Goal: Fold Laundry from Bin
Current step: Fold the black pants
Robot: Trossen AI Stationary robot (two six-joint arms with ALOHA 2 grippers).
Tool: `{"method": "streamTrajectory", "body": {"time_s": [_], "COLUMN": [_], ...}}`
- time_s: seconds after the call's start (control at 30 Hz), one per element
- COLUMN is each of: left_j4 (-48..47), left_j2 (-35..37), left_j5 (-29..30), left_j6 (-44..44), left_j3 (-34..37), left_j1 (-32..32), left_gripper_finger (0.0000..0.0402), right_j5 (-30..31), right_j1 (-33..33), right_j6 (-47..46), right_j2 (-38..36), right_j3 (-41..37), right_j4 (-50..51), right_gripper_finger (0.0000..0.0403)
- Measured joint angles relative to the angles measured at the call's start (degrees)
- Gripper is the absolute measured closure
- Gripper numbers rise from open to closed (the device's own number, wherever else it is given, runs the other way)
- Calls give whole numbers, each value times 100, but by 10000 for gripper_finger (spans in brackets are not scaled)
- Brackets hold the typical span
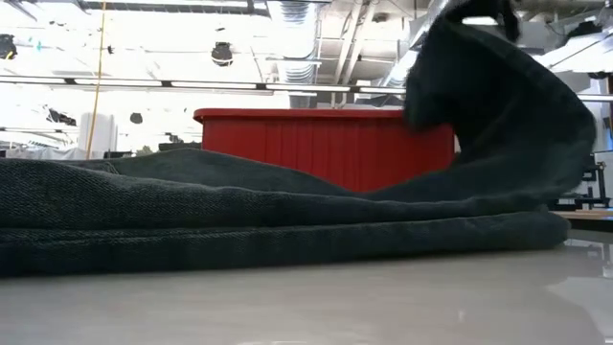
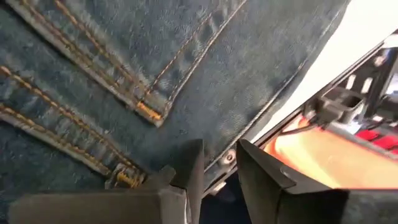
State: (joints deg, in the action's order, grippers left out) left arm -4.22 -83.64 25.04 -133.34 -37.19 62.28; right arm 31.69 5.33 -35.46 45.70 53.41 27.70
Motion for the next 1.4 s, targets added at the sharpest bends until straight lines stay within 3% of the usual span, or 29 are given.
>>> {"method": "streamTrajectory", "body": {"time_s": [0.07,0.23,0.37,0.73,1.03,1.23,1.4], "left_j4": [30,174,187,66,-532,4,896], "left_j2": [0,9,9,13,15,15,15], "left_j5": [287,1146,1412,796,1507,2234,3413], "left_j6": [-88,-128,-126,830,207,108,939], "left_j3": [0,-11,-11,-17,-17,-20,-51], "left_j1": [1,-2,-2,10,-13,-15,-242], "left_gripper_finger": [317,317,317,317,317,317,317], "right_j5": [-541,-1155,-1668,-2713,-2724,-3871,-3899], "right_j1": [285,830,931,1155,1505,1433,1435], "right_j6": [478,1453,1500,998,829,-121,252], "right_j2": [341,1278,2141,4666,6202,6666,6093], "right_j3": [0,1,11,-4,83,74,126], "right_j4": [-560,-2175,-2961,-5913,-5929,-6026,-5870], "right_gripper_finger": [379,379,379,379,377,273,187]}}
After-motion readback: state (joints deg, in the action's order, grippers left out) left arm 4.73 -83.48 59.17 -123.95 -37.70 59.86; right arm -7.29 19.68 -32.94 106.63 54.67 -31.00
